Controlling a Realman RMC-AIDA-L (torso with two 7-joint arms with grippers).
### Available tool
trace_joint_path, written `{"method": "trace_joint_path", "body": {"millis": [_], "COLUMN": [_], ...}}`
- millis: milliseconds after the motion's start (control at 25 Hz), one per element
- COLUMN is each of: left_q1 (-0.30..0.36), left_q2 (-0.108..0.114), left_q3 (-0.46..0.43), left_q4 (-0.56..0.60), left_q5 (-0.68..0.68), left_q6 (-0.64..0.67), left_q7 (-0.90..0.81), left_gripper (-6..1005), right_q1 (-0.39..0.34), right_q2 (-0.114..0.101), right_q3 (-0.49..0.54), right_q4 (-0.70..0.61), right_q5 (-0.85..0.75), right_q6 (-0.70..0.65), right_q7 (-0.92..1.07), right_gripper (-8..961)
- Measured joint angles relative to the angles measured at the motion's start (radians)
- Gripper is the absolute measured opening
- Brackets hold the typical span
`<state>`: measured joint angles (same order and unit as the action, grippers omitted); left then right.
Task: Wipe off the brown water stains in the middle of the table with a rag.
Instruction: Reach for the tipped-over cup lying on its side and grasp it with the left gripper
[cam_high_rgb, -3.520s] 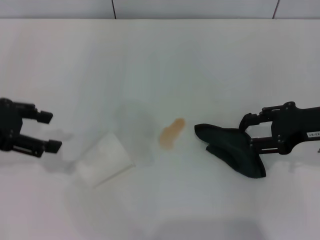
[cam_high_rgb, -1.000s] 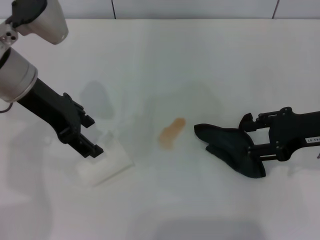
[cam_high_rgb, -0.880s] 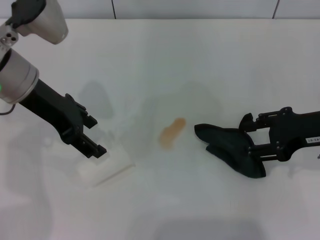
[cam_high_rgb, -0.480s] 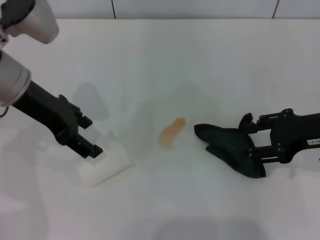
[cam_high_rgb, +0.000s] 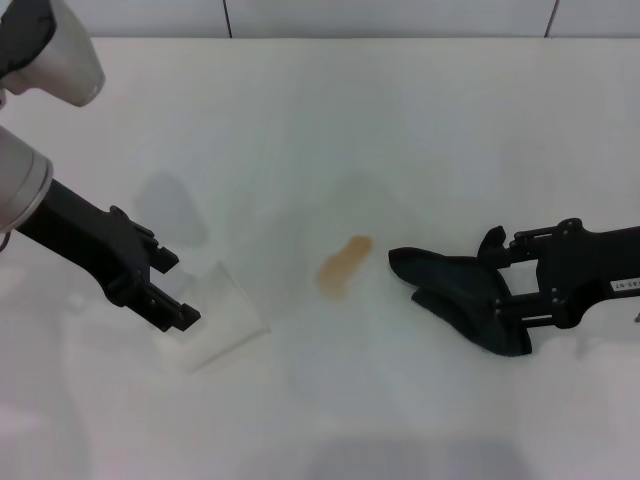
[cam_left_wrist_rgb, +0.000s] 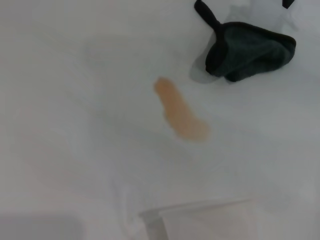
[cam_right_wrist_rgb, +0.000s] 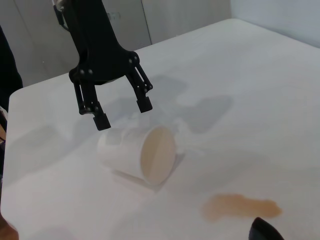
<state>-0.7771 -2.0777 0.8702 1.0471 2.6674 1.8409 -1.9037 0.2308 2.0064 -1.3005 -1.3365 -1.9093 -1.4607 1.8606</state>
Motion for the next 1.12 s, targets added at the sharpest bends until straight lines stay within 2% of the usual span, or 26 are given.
{"method": "trace_joint_path", "body": {"millis": [360, 1120], "left_q1": [0.016, 0.007], "left_q2": [-0.001, -0.001], "left_q3": [0.002, 0.007], "left_q4": [-0.026, -0.115], "left_q5": [-0.005, -0.027], "left_q6": [-0.027, -0.094], "left_q7": [0.003, 0.024], "left_gripper": [884, 884], "right_q1": [-0.001, 0.001], "right_q2": [0.0, 0.002], "right_q3": [-0.006, -0.021], "right_q4": [0.01, 0.011], "right_q5": [0.001, 0.001], "right_q6": [0.002, 0.004], "right_q7": [-0.003, -0.003], "right_gripper": [627, 624]}}
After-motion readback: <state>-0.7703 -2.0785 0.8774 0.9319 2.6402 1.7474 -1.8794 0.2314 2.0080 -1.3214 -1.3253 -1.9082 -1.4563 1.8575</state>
